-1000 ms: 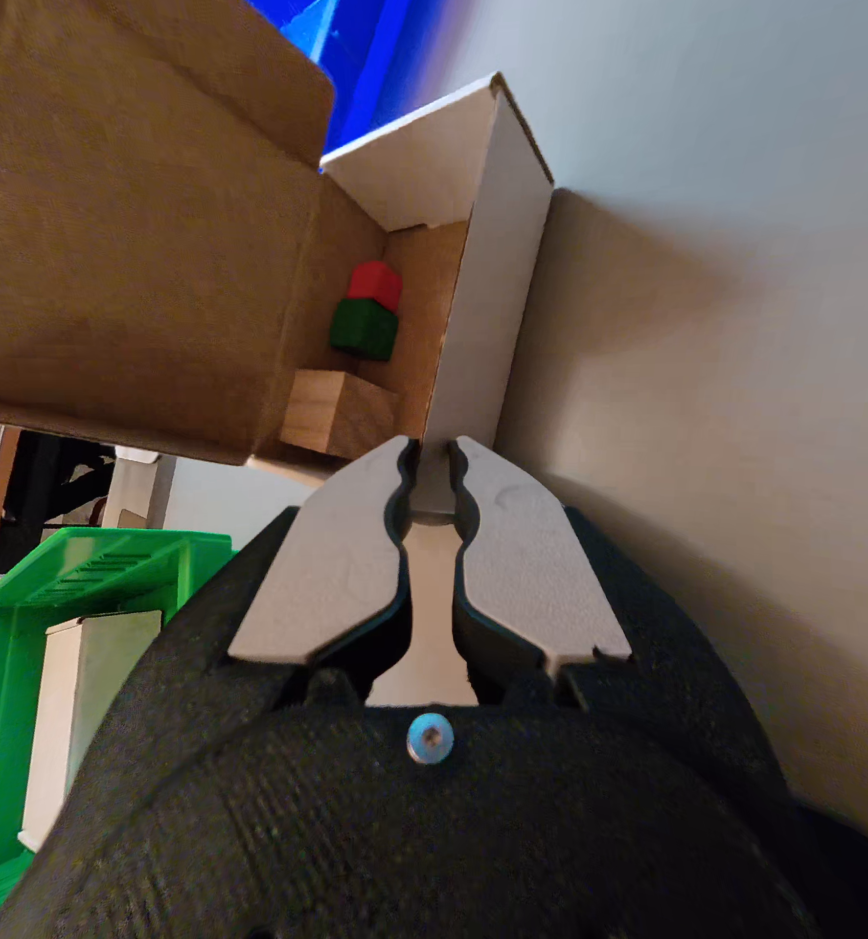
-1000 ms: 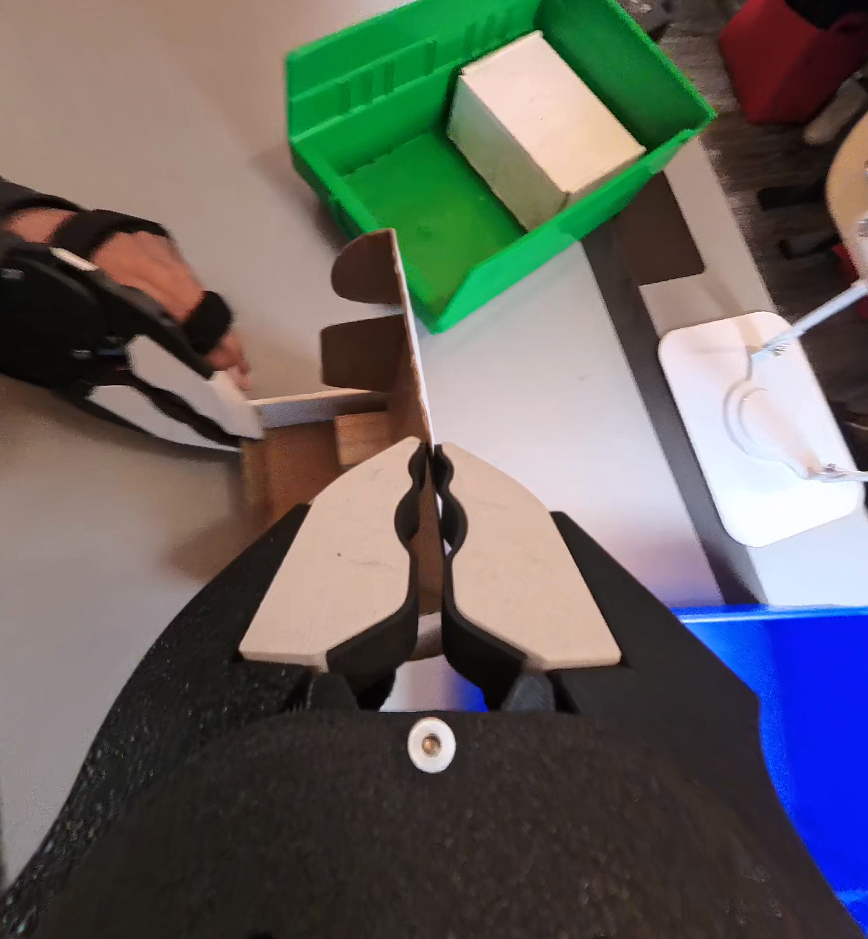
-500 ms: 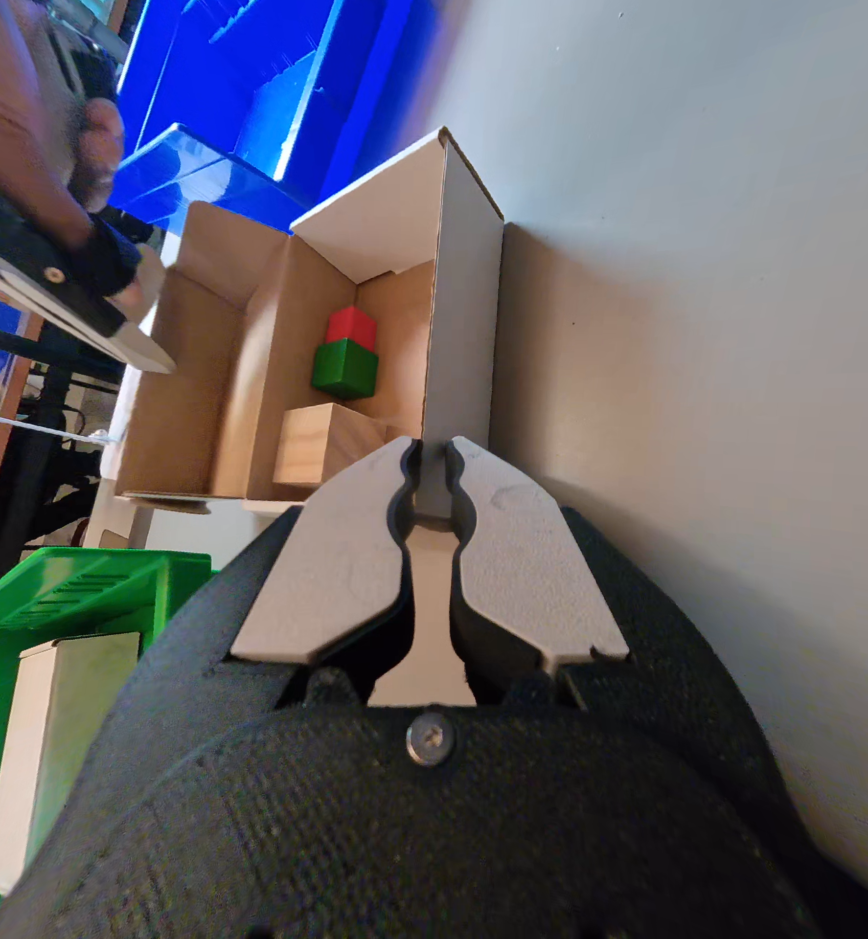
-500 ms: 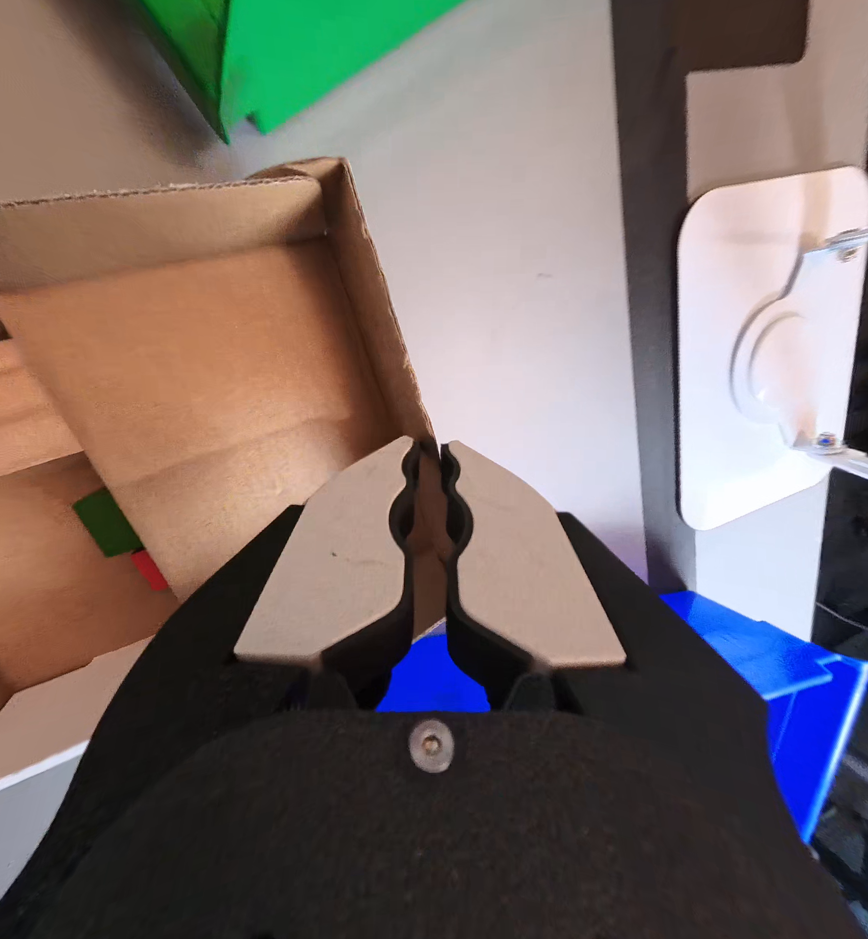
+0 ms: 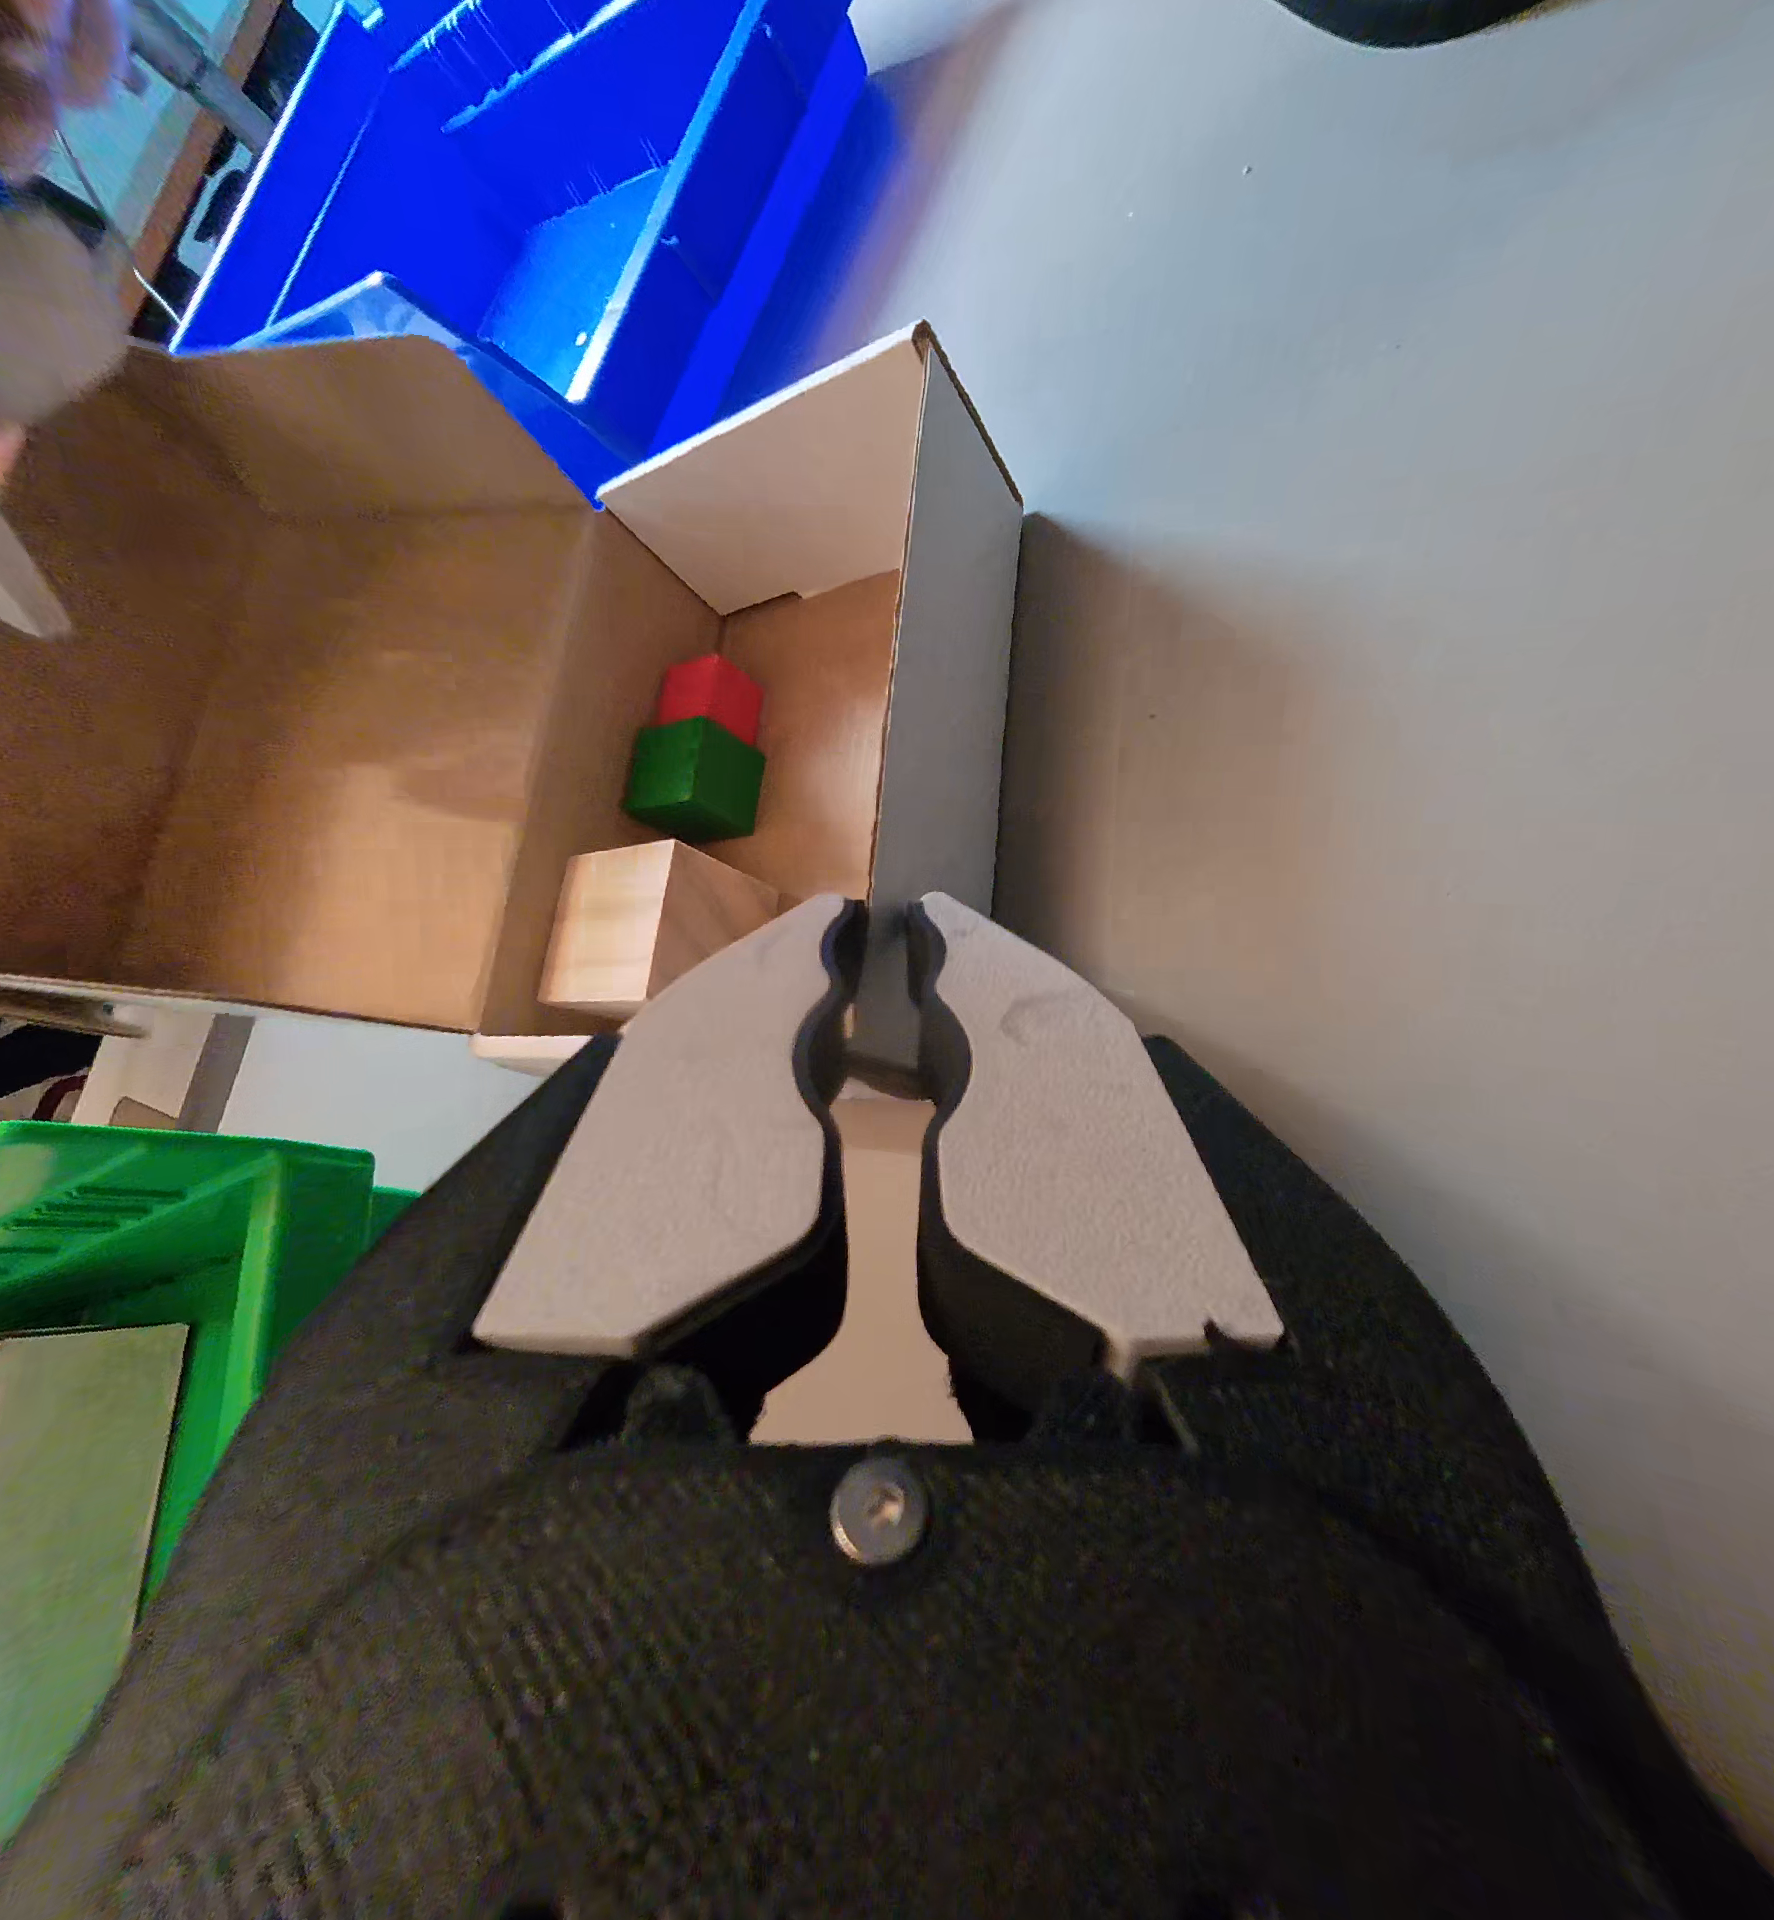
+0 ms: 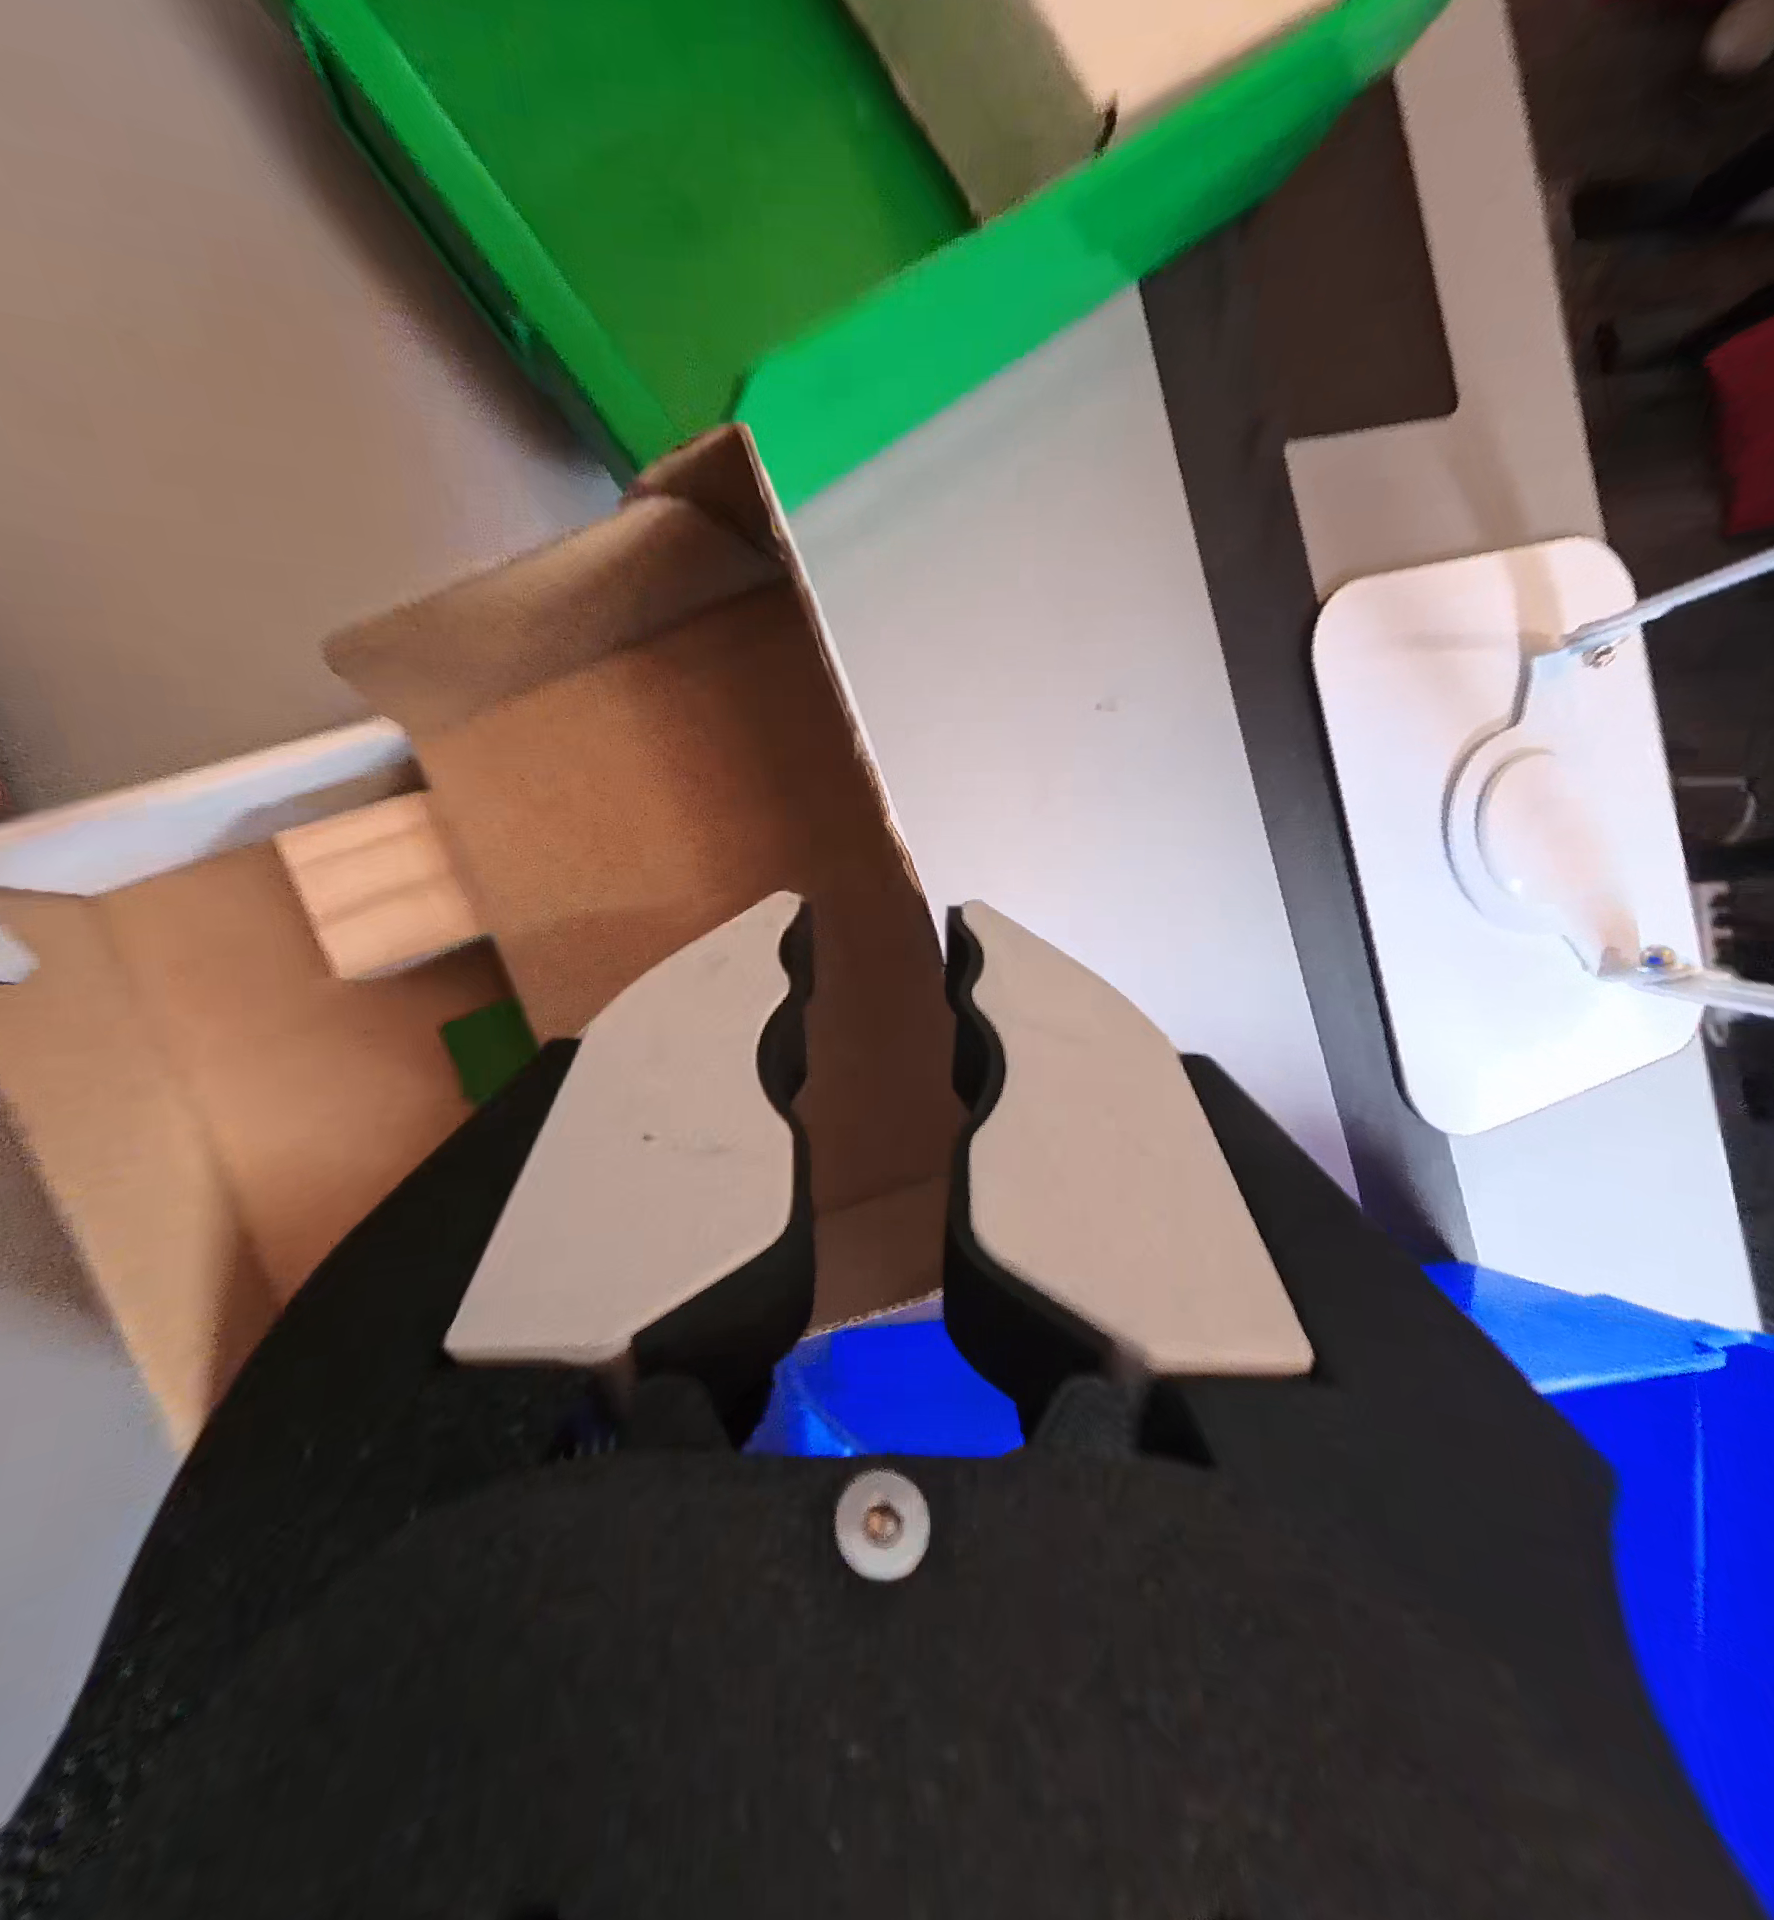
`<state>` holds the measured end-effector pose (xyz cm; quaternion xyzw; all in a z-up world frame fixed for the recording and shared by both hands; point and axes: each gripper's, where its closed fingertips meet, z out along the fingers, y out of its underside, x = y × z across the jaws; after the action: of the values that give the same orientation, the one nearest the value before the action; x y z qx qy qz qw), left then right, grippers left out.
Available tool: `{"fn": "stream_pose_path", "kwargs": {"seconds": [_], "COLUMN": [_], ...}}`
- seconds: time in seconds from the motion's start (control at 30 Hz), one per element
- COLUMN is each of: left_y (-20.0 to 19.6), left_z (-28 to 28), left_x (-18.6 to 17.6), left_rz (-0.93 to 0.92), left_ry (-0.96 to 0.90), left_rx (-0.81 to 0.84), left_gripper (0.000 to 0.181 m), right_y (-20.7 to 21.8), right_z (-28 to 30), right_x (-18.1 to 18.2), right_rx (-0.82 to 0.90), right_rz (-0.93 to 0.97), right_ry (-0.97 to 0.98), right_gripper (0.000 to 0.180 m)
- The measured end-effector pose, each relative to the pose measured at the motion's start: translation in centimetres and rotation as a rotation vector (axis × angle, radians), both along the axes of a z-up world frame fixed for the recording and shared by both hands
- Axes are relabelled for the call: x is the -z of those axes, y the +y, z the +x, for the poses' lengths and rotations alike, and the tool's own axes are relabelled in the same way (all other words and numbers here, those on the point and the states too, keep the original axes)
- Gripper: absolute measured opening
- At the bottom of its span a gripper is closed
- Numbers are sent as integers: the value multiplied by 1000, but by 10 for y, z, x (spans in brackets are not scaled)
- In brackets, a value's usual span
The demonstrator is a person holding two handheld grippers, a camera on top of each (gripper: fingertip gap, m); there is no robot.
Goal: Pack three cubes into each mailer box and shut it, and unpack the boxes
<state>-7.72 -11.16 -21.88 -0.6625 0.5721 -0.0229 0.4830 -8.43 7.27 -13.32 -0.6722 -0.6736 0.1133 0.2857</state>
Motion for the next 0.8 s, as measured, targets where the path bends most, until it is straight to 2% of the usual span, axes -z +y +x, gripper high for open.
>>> {"fn": "stream_pose_path", "kwargs": {"seconds": [0.13,0.27,0.37,0.43,0.53,0.6,0.7,0.8], "left_y": [-1,-3,0,4,7,7,9,11], "left_z": [-1,-4,-12,-18,-25,-26,-27,-26], "left_x": [-4,-16,-29,-35,-33,-27,-16,-10], "left_rz": [-14,-30,-56,-76,-111,-135,-186,-199], "left_ry": [-42,-132,-234,-288,-308,-293,-266,-248], "left_rx": [4,-1,-29,-52,-76,-79,-101,-107], "left_gripper": [9,15,18,21,31,40,55,57], "right_y": [-18,-43,-66,-83,-111,-133,-153,-161], "right_z": [9,28,50,64,78,82,83,76], "right_x": [-43,-84,-89,-78,-38,-2,45,70], "right_rx": [3,-4,4,-1,-28,-75,-151,-225], "right_rz": [17,120,180,217,202,164,218,316], "right_ry": [200,477,611,661,626,540,390,266], "right_gripper": [33,34,33,34,40,47,47,36]}}
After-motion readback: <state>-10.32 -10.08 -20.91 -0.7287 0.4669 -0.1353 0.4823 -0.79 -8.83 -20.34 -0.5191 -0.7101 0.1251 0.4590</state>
